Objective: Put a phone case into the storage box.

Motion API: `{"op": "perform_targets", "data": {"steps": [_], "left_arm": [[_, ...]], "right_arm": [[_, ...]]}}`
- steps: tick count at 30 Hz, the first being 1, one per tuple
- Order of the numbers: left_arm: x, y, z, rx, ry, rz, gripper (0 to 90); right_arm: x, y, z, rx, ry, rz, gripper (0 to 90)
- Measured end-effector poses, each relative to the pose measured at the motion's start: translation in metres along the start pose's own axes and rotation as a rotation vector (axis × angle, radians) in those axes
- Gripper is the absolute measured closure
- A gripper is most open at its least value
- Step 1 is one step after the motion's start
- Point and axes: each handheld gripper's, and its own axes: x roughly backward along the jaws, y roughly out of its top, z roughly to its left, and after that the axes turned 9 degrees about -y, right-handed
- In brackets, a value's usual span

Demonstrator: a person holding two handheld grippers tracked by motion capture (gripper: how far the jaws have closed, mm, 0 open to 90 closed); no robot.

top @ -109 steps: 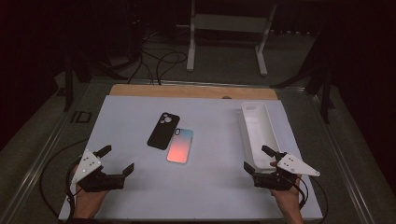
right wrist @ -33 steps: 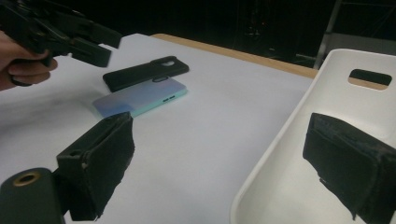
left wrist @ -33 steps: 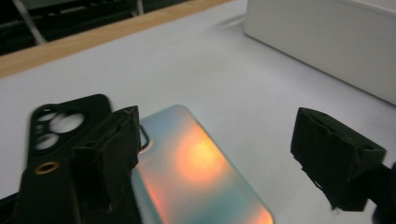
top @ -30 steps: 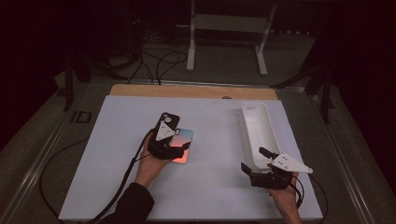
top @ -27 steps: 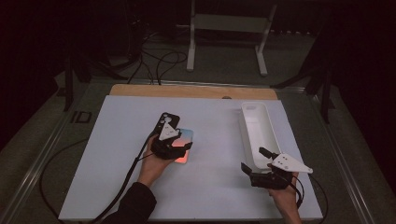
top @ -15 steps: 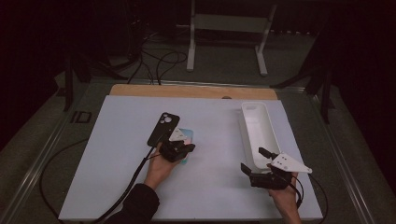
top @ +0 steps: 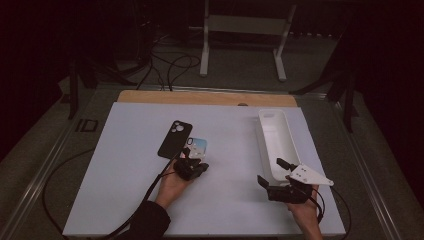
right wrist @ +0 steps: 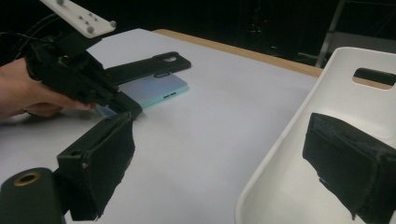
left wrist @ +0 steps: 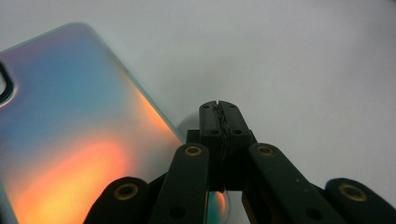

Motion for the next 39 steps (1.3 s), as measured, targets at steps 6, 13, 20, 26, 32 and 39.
{"op": "perform_targets", "data": {"steps": [6,13,20,26,32,39], "left_arm": [[0.014,-0.013,0.003,0.023,0.017,0.0,89.8],[0.037,-0.032,0.006,0.044,0.051,0.008,89.7],[0.056,-0.052,0.013,0.093,0.081,-0.006,89.7],[0.057,-0.054,0.013,0.095,0.087,-0.011,89.6],[0.065,-0.053,0.009,0.072,0.057,-0.074,86.2],[0.093,-0.052,0.004,0.072,0.101,-0.204,59.3]], "right_arm": [[0.0,0.0,0.0,0.002,0.0,0.0,8.8],[-0.001,0.0,0.001,-0.002,0.0,0.003,8.8],[-0.002,0.0,0.002,0.003,0.003,0.005,8.8],[-0.003,0.0,0.003,0.004,0.005,0.007,8.8],[-0.003,0.0,0.002,0.004,0.006,0.005,8.8],[-0.003,0.001,0.001,0.004,0.004,0.0,8.8]]}}
